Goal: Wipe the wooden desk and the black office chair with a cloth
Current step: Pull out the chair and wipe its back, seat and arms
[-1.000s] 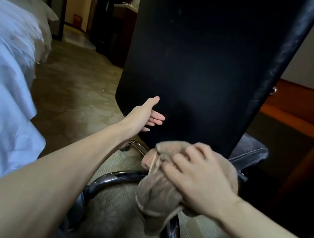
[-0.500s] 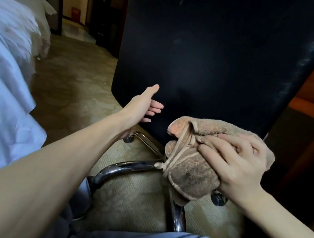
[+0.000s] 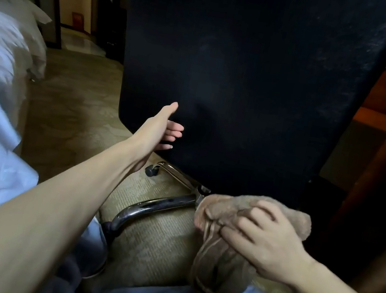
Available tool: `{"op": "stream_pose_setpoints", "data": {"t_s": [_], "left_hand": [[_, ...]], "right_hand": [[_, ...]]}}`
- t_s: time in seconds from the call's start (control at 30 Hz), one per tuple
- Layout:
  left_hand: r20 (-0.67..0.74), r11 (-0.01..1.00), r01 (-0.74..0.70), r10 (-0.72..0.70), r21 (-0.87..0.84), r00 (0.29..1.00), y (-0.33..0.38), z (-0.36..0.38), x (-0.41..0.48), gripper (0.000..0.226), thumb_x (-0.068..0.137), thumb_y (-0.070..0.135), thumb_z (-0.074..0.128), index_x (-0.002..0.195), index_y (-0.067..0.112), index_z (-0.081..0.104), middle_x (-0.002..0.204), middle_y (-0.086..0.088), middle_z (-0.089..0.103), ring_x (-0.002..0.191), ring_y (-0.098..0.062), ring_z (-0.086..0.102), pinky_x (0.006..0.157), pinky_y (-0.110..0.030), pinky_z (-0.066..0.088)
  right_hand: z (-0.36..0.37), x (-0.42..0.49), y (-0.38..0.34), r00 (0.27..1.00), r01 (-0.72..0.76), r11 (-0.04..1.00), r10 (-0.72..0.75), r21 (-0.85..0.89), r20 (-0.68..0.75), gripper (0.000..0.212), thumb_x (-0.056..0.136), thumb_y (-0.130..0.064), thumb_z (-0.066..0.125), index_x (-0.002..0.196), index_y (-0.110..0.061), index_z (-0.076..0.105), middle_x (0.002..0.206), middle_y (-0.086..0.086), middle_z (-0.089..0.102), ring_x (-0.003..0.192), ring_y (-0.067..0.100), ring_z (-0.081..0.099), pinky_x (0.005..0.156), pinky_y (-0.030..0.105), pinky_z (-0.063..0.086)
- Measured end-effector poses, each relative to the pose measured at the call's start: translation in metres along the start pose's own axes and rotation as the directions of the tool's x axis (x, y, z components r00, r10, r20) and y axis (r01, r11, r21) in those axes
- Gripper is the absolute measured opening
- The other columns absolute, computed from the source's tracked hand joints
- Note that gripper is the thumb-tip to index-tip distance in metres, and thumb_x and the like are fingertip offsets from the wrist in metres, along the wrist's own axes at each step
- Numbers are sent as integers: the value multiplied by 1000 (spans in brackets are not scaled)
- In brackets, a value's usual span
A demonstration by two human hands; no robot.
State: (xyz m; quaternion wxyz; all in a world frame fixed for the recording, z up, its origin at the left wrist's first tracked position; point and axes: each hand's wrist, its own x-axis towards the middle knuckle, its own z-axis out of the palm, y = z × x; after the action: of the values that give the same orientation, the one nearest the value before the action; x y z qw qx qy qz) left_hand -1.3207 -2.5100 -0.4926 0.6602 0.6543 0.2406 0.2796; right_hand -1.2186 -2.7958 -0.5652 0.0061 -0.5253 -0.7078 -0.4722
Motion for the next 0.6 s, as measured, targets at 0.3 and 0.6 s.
{"op": "stream_pose_setpoints", "data": {"t_s": [0.3, 0.6], "left_hand": [[19, 1000, -1, 1, -9, 1000, 0, 3, 1, 58, 102, 61, 42, 92, 11, 72, 92, -3, 68, 91, -17, 60, 84, -31, 54], [-97, 1000, 1, -1, -3, 995, -5, -14, 23, 57, 98, 65, 47, 92, 14, 72, 94, -1, 69, 93, -16, 64, 78, -30, 55]], "right_hand": [[-33, 0, 71, 980, 179, 982, -183, -59, -83, 28, 102, -17, 54, 95, -20, 81, 102, 6, 78, 83, 27, 74, 91, 40, 50], [-1, 40, 34, 970, 101, 993, -113, -66, -215, 9, 95, -19, 70, 94, -24, 78, 104, 0, 77, 90, 21, 73, 88, 34, 54]]}}
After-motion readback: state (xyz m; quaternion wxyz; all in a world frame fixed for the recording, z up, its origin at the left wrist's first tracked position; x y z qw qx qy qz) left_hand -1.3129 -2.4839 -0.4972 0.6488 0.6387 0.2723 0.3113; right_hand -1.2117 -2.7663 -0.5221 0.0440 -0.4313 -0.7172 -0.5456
